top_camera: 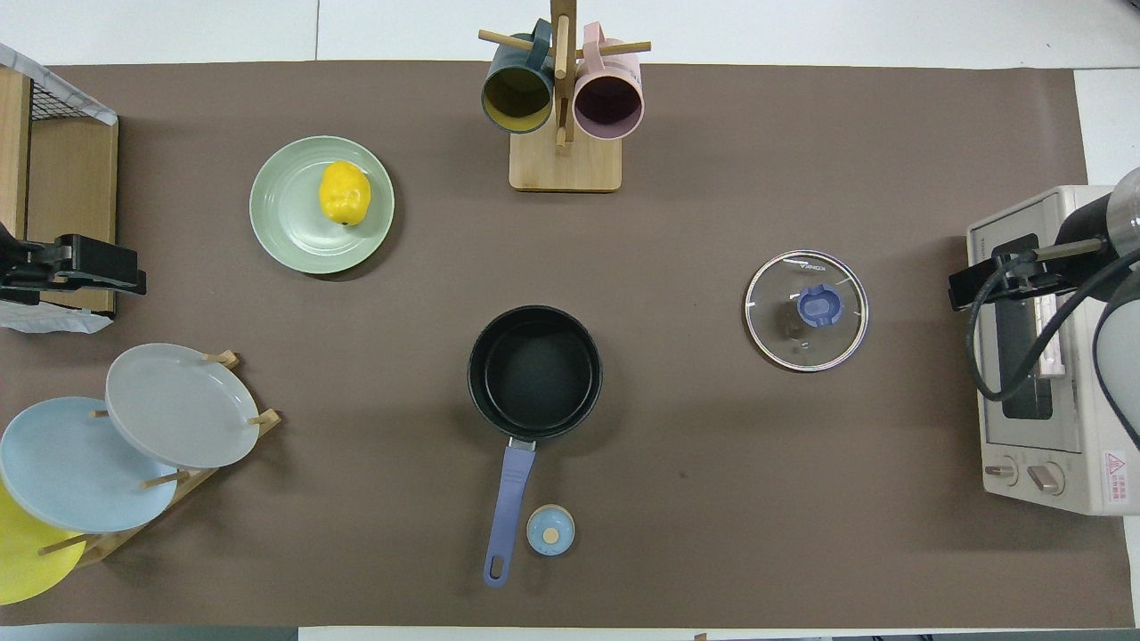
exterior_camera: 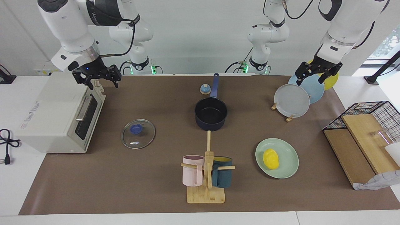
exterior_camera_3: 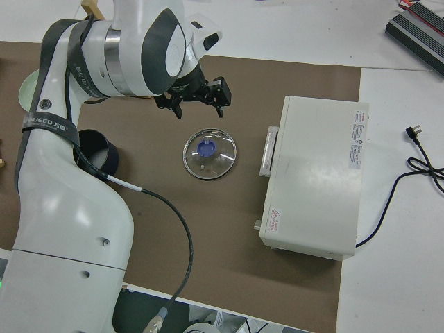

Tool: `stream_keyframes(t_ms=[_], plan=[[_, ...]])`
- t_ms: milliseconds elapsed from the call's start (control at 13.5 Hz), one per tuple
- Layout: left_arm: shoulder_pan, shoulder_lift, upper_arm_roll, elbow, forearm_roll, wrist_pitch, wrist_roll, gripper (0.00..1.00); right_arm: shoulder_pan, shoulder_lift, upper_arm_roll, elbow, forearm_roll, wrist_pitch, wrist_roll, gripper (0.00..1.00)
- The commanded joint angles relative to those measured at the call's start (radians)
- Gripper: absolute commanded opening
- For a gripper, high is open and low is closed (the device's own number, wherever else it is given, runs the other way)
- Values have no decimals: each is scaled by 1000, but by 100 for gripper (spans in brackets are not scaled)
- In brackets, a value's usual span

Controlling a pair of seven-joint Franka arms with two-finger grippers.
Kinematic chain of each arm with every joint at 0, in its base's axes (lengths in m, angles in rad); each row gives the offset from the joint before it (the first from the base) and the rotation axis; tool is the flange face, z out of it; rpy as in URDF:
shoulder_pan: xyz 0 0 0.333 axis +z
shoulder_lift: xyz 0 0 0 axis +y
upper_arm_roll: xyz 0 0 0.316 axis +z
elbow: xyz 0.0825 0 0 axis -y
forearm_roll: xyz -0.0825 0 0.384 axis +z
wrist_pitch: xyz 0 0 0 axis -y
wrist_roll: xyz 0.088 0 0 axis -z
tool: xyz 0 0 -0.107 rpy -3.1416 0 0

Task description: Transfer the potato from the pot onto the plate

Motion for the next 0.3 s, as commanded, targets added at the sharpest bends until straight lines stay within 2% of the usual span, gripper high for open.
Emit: stream_keyframes(t_ms=[0,223], plan=[[16,-11,-4,-9,-17,15,4,100,-13,-16,11,-17,6,12,13,100],[13,-11,-3,-9,-17,10,4,100,-13,-16,11,-18,6,12,13,100]])
